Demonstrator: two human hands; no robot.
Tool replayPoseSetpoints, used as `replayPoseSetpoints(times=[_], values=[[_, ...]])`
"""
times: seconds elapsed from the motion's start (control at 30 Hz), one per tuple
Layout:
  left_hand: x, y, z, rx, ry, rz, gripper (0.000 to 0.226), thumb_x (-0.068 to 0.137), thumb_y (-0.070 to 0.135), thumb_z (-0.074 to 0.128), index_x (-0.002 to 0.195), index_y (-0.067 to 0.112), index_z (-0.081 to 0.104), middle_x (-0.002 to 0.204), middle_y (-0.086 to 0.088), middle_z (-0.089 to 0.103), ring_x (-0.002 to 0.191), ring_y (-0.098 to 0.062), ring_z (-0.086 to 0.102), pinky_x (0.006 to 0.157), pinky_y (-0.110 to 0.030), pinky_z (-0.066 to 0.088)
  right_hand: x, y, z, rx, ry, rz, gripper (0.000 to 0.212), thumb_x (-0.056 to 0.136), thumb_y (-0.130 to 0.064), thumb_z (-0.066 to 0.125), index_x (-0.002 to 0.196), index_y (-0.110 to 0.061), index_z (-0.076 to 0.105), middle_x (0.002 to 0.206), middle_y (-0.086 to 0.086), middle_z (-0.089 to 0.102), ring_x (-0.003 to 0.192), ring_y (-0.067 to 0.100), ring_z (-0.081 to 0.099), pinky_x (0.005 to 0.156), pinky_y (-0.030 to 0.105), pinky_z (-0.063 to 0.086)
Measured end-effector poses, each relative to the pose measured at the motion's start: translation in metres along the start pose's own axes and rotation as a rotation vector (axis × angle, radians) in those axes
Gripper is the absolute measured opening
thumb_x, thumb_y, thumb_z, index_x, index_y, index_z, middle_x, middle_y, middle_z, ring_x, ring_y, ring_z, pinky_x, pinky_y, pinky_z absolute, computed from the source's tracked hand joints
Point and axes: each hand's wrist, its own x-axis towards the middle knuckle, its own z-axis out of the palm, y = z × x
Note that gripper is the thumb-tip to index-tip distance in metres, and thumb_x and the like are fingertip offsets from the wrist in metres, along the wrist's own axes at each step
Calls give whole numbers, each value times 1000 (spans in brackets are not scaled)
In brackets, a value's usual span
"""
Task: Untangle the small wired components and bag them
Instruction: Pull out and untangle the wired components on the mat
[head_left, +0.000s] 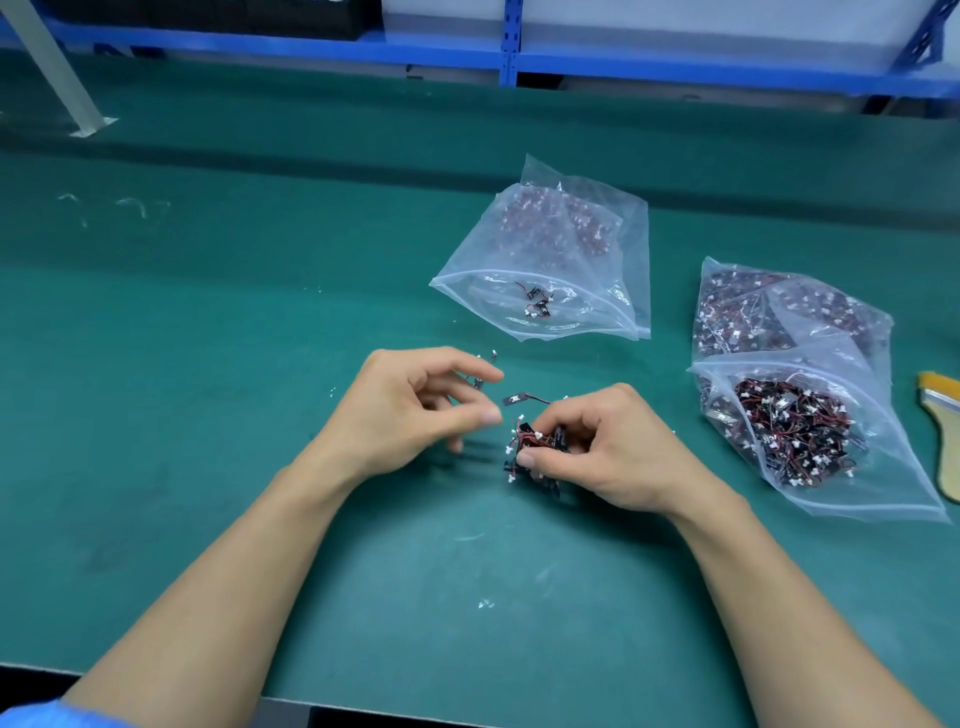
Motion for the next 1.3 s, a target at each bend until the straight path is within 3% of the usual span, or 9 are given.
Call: replayPoseSetpoints(times=[0.13, 0.3, 0.43, 0.63, 0.77, 0.9, 1.07, 1.17, 1.3], values=[[1, -8, -22, 272, 134, 12, 14, 83, 20, 81, 85, 31, 73, 68, 10, 70, 52, -7, 50, 56, -17, 43, -4, -3, -7, 109, -125, 61, 13, 82, -20, 82, 72, -23, 75, 59, -8, 70, 43, 1, 45, 47, 12, 36], [-2, -14, -32, 531, -44, -115, 11, 78, 32, 83, 76, 34, 72, 61, 18, 66, 53, -6, 43, 60, -26, 40, -6, -10, -6, 132, -278, 121, 12, 84, -24, 80, 74, -21, 76, 64, -5, 73, 42, 0, 46, 46, 13, 35], [-2, -15, -34, 543, -135, -210, 11, 75, 35, 85, 76, 37, 74, 64, 16, 67, 54, -5, 45, 60, -27, 42, -4, -12, 2, 86, -275, 152, 12, 85, -30, 79, 78, -21, 76, 69, -5, 75, 50, 3, 47, 50, 19, 38], [-4, -17, -42, 533, -74, -235, 12, 73, 35, 86, 72, 36, 73, 62, 15, 68, 49, -4, 47, 56, -24, 36, -4, -14, 5, 85, -274, 189, 12, 86, -31, 77, 81, -20, 75, 68, -6, 75, 54, 8, 55, 55, 25, 43], [-6, -16, -41, 511, -23, -155, 13, 75, 35, 85, 71, 31, 73, 57, 14, 65, 45, -6, 41, 54, -23, 35, -3, -17, 8, 78, -258, 191, 11, 87, -31, 76, 82, -21, 73, 67, -1, 74, 54, 11, 53, 56, 29, 41], [-7, -12, -35, 477, 66, -22, 12, 76, 40, 75, 69, 31, 71, 49, 10, 53, 45, -7, 35, 53, -22, 32, -4, -20, 12, 25, -215, 167, 8, 87, -27, 75, 81, -23, 72, 65, -5, 73, 51, 5, 54, 54, 22, 42], [-6, -1, -15, 385, -75, 75, 15, 81, 39, 72, 68, 30, 73, 49, 7, 49, 47, -6, 35, 50, -18, 31, -11, -24, 21, -157, -141, 113, 8, 86, -32, 72, 84, -24, 73, 59, -13, 66, 54, 5, 55, 56, 18, 40], [-8, 1, -2, 375, -205, 66, 20, 81, 48, 69, 72, 31, 75, 49, 8, 46, 50, -11, 36, 51, -24, 32, -15, -23, 24, -206, -88, 61, 8, 86, -34, 71, 84, -26, 73, 55, -10, 57, 55, 9, 50, 56, 24, 40], [-10, 2, 7, 367, -246, 35, 14, 80, 37, 70, 73, 26, 75, 46, 6, 45, 48, -12, 35, 52, -23, 30, -17, -19, 25, -213, -59, 27, 9, 86, -33, 72, 88, -25, 75, 55, -8, 53, 55, 13, 46, 56, 25, 39]])
